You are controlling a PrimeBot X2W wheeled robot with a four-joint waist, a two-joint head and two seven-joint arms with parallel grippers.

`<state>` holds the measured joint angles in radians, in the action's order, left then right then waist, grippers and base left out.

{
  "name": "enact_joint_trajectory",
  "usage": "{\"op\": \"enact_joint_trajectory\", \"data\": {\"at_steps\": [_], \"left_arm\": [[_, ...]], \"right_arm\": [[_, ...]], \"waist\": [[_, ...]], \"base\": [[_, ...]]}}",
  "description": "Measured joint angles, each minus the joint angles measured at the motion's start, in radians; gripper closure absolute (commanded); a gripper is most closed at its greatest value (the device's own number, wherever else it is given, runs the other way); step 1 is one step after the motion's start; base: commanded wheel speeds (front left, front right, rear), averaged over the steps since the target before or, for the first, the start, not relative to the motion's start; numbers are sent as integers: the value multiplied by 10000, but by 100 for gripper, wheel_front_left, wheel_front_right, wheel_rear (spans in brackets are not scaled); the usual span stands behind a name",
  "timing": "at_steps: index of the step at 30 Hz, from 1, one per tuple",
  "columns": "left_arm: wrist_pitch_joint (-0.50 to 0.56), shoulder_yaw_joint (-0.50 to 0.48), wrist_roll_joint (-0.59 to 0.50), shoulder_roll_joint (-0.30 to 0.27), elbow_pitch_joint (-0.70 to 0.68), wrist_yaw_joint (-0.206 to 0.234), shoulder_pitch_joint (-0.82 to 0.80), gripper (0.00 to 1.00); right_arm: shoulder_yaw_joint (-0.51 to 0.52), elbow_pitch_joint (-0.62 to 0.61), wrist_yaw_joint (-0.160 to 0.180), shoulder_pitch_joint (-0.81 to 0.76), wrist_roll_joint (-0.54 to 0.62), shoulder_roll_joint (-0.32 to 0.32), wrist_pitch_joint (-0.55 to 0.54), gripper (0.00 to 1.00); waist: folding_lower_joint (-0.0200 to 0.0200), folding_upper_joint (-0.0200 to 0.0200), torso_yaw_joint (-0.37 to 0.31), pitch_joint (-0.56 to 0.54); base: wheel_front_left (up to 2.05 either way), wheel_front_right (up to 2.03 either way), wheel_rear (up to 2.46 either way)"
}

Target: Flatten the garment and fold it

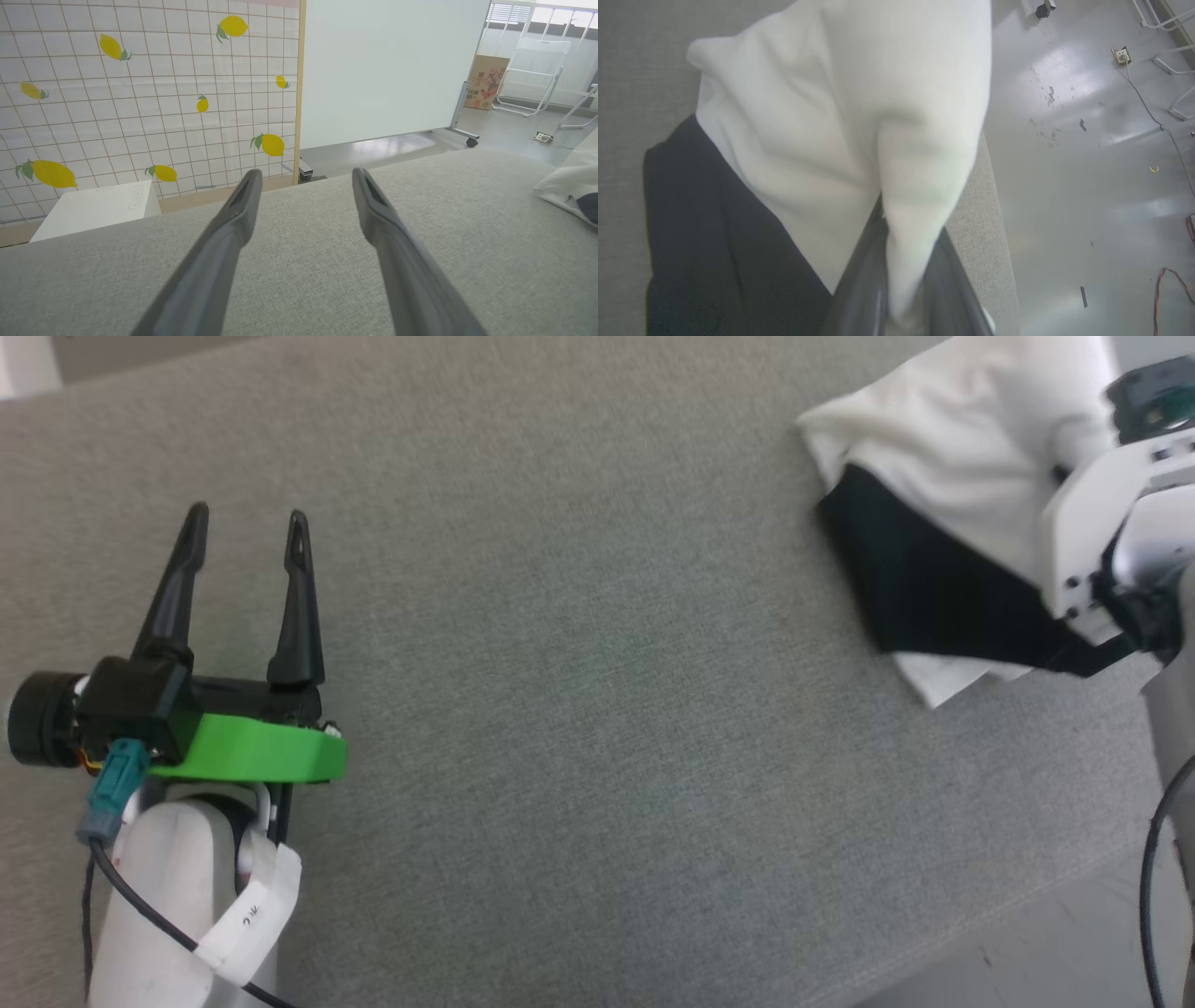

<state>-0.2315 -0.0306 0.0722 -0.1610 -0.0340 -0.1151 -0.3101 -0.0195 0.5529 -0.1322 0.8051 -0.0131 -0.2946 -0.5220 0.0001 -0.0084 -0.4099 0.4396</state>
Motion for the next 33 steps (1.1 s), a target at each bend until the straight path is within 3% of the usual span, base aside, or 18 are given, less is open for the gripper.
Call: {"op": "enact_joint_trajectory", "data": {"at_steps": [9,10,11,12,17,23,27,33], "left_arm": [[401,94,-182,-345,-520,-69,-290,0],[410,94,-182,-345,-543,-69,-289,0],[410,86,-182,-347,-554,-67,-289,0],[408,79,-180,-347,-552,-61,-286,0],[221,75,-12,-261,-222,29,-221,0],[-94,119,353,148,585,81,117,0],[-199,117,575,422,1051,117,463,0],[-213,117,940,698,1381,159,988,0]], "right_arm": [[2069,1513,-4,1016,2282,-77,1641,100],[2322,1597,-4,1058,2466,-38,1766,85],[2575,1733,-4,1106,2581,15,1806,51],[2757,1854,-4,1139,2696,59,1797,0],[3555,2167,-4,1140,3611,23,2002,0],[4420,2084,-4,660,3800,-196,2351,0],[4224,1760,-4,-18,3145,-132,3170,0],[2894,522,-4,-1280,1170,0,4583,0]], "waist": [[1,0,-110,1284],[1,0,-53,1333],[1,0,7,1364],[1,0,57,1376],[0,0,260,1091],[0,0,475,221],[-2,0,675,-509],[-2,0,1064,-1546]], "base": [[0,0,0],[0,0,0],[0,0,0],[0,0,0],[0,0,0],[0,0,0],[0,0,0],[0,0,0]]}}
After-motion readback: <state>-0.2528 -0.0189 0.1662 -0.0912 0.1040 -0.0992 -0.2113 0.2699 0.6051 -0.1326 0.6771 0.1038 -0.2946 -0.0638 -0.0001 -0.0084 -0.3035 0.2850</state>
